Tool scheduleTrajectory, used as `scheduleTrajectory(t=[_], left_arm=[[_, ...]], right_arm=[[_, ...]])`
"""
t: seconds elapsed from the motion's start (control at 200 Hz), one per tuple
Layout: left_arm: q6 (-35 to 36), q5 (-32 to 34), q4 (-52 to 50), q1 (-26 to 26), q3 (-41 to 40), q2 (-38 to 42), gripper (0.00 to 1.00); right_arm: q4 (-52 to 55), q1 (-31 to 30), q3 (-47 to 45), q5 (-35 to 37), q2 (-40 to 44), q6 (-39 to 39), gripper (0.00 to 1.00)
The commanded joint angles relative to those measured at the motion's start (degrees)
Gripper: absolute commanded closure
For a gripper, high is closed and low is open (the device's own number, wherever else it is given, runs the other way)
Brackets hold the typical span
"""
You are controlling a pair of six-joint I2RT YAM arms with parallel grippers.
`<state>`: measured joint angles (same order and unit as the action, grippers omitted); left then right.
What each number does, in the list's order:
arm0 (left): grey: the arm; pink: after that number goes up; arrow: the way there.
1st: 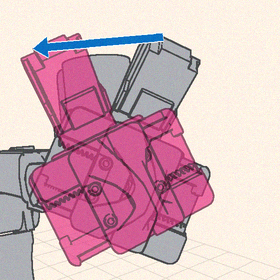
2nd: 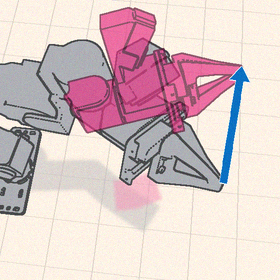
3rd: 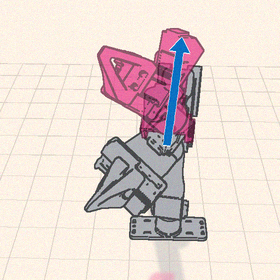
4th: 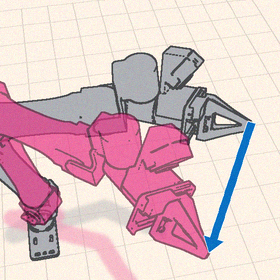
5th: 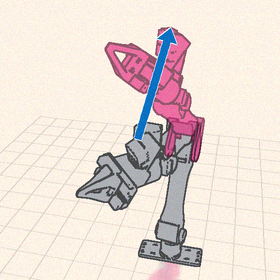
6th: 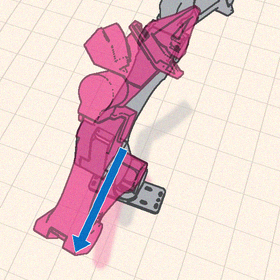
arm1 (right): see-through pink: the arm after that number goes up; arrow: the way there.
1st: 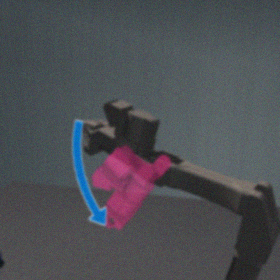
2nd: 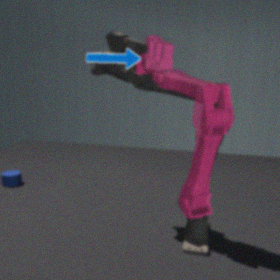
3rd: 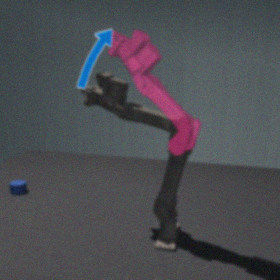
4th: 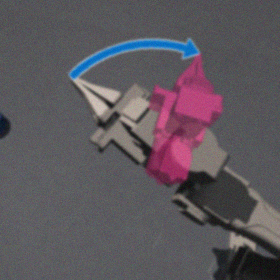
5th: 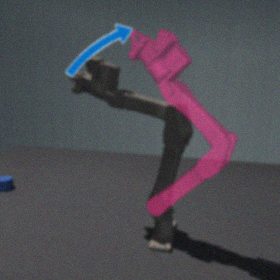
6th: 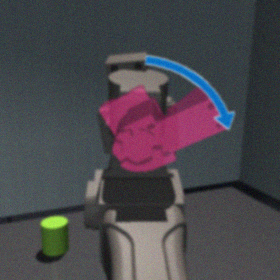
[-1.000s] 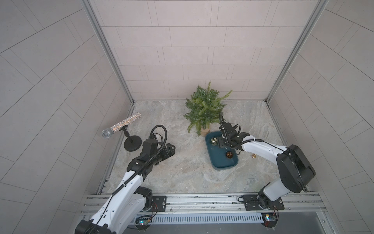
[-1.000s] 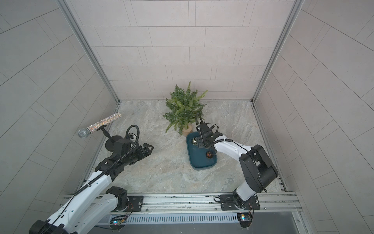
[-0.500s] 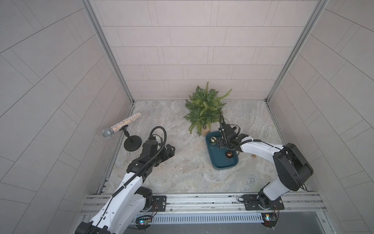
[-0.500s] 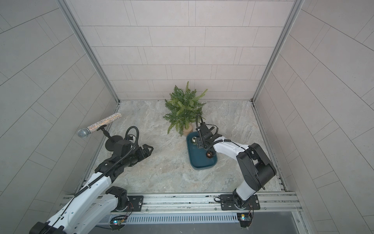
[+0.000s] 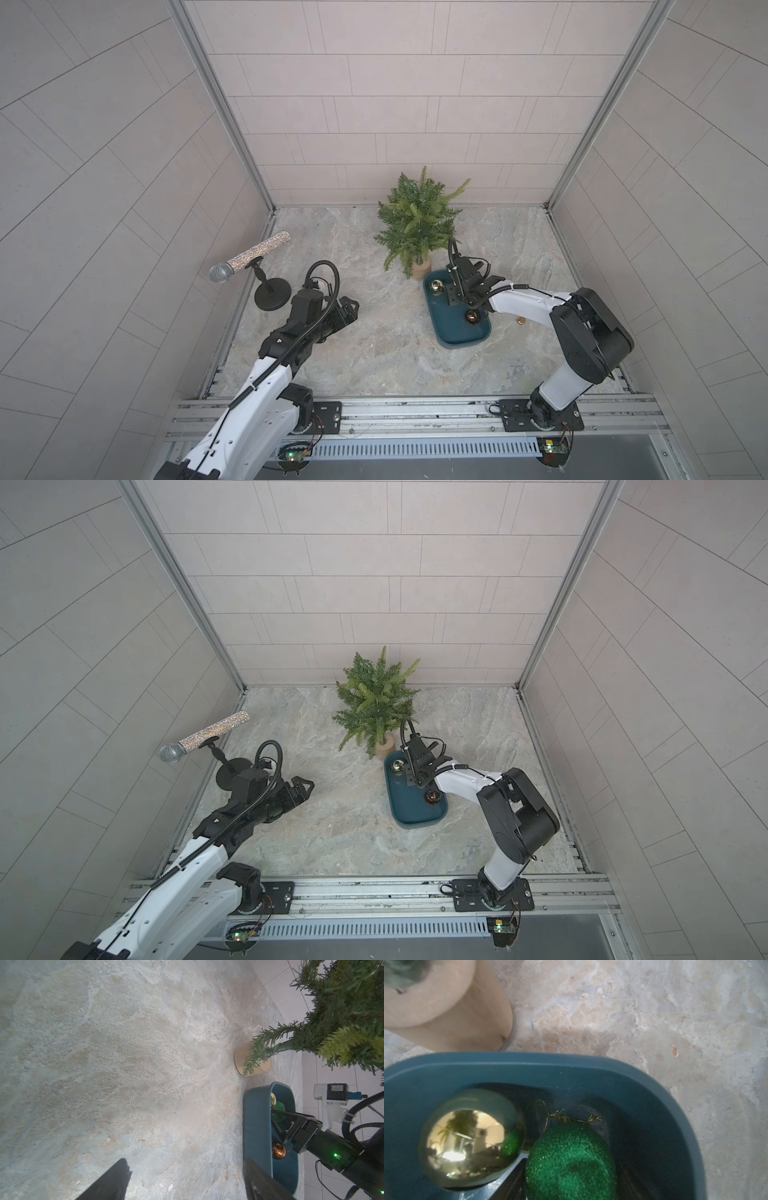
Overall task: Decorate the small christmas tree with ornaments
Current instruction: Pick up an ornament from the container, then hang an ornament on the christmas tree.
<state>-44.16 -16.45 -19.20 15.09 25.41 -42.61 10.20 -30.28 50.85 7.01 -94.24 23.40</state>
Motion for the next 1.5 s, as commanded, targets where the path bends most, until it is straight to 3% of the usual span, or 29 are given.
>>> scheduleTrajectory(t=[0.0, 0.185, 0.49, 0.831, 1.076, 1.496], left_arm=[[-0.31, 0.37, -0.49, 0.24, -0.44, 1.09, 0.10], [-0.31, 0.03, -0.57, 0.22, -0.19, 1.56, 0.10], [0.90, -3.09, -0.32, 0.27, 2.59, 2.28, 0.12], [1.99, -8.74, 0.94, 2.06, 8.17, 3.41, 0.33], [1.54, -9.75, 4.73, 8.12, 12.47, 2.89, 0.47], [9.60, -2.66, 8.18, 23.01, 22.77, -5.90, 0.55]], right_arm=[[0.47, -0.26, -1.83, 0.69, 0.92, 0.60, 0.39], [1.61, -0.30, -4.63, -0.45, 7.27, 1.20, 0.40], [7.16, -0.20, -9.05, -5.89, 25.65, 2.53, 0.41], [16.42, -0.11, -5.92, -18.91, 41.42, 1.04, 0.41], [21.75, -0.03, 1.27, -26.03, 43.92, 1.30, 0.41], [26.54, -0.04, 13.31, -31.76, 40.32, 5.45, 0.42]])
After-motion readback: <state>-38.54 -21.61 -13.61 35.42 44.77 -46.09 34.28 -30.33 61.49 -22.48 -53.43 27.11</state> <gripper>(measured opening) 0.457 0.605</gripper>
